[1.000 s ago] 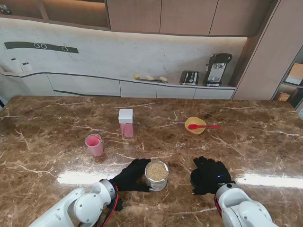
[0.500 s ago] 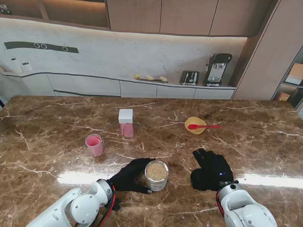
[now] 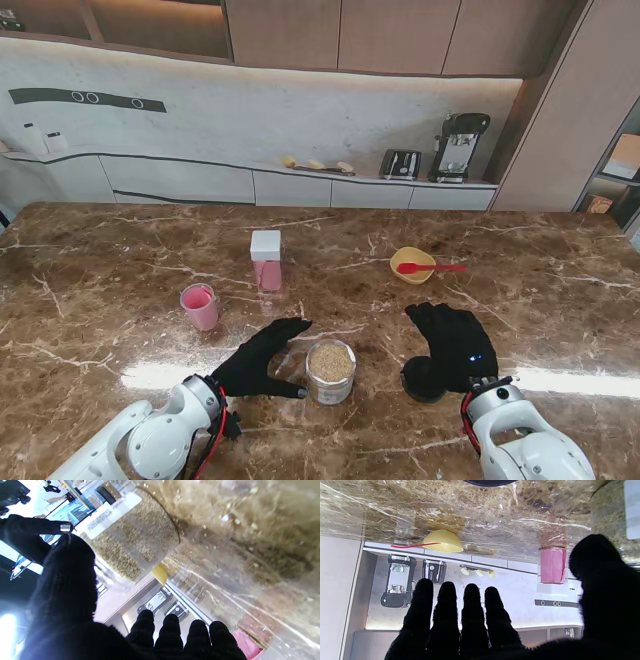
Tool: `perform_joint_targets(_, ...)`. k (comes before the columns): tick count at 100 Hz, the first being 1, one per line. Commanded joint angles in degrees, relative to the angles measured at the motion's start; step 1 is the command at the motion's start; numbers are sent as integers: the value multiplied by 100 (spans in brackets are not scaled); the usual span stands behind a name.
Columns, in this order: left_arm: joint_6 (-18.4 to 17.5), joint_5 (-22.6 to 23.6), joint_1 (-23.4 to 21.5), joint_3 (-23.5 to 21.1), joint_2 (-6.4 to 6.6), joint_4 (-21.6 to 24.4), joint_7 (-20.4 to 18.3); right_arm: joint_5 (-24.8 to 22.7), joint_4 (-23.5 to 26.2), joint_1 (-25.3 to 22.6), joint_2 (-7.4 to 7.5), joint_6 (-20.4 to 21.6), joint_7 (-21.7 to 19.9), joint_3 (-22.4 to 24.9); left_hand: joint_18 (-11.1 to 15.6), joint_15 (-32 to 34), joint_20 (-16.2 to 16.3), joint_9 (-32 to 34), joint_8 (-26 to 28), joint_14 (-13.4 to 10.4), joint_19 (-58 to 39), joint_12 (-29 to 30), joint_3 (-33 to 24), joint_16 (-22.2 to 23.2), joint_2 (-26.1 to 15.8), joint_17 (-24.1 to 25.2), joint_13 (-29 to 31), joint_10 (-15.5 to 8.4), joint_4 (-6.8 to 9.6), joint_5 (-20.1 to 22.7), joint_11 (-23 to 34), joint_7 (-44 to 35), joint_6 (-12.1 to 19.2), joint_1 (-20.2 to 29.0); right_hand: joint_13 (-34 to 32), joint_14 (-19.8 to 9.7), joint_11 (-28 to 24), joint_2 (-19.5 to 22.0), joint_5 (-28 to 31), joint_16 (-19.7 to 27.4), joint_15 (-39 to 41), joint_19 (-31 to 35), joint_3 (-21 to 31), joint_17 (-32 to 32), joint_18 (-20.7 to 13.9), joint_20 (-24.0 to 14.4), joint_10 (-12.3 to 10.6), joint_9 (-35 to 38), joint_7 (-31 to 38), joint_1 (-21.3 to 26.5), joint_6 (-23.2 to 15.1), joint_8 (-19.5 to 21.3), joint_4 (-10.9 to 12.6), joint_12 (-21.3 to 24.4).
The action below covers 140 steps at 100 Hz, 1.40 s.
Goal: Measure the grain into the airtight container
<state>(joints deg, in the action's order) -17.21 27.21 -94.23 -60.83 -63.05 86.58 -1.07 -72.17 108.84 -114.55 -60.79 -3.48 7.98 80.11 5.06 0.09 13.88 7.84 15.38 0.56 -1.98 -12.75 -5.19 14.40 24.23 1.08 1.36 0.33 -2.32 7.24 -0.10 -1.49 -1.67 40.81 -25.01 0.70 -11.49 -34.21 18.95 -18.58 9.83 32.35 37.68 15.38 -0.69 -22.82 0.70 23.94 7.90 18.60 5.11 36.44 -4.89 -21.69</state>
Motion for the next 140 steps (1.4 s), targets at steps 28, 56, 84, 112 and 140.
perform_joint_targets(28,-366,-14,-155,-222,-1,84,155,117,-125,313,-29,49,69,145,372,342,824,315,-343,-322,-623,103,179,388,-90,-33,494,-438,103,1317,823,-848,0,-83,-1341,16,-453,654,1036,-724,901,891,-196,297,393,-38,-74,1485,699,56,-356,-324,207,-287)
perform_joint_targets(56,-611,-123,-133,-362,-8,-10,148,311,-571,1263,-6,86,-257,14,383,466,660,382,-429,-202,-1255,143,-94,437,7,-115,750,-353,122,1411,1185,-1101,-119,-102,-1882,25,-402,1001,1767,-472,597,984,-821,558,325,-97,-157,2396,1157,909,-627,-503,236,-315)
perform_joint_targets(84,-747,-172,-144,-468,-14,-43,156,357,-1482,2422,46,-225,-550,-573,300,510,271,394,-456,-130,-1786,102,-857,456,113,-96,841,-284,64,1456,1259,-1196,-158,-325,-1502,-5,-227,1193,1808,-307,446,957,-1178,264,309,69,-130,1798,1273,1575,-772,-458,317,-141)
perform_joint_targets(112,-744,-143,-177,-469,-35,-58,267,484,-2815,3656,47,-949,-400,-1559,272,466,180,356,-433,-154,-1595,142,-928,429,50,-17,736,-250,47,1409,1185,-1182,-163,-322,539,-34,-98,520,1889,-6,99,220,2480,-1005,137,17,-19,382,1349,337,-1038,-364,-183,76)
perform_joint_targets(140,-726,-87,-276,-593,-32,-3,293,824,-3749,4496,15,-1386,-327,-2334,262,449,186,356,-413,-160,-1412,174,-952,418,-15,-21,696,-235,37,1383,1135,-1161,-163,-297,767,-78,-271,440,2007,-55,446,280,2463,-931,151,-201,38,-33,1431,420,-1181,-291,-205,113)
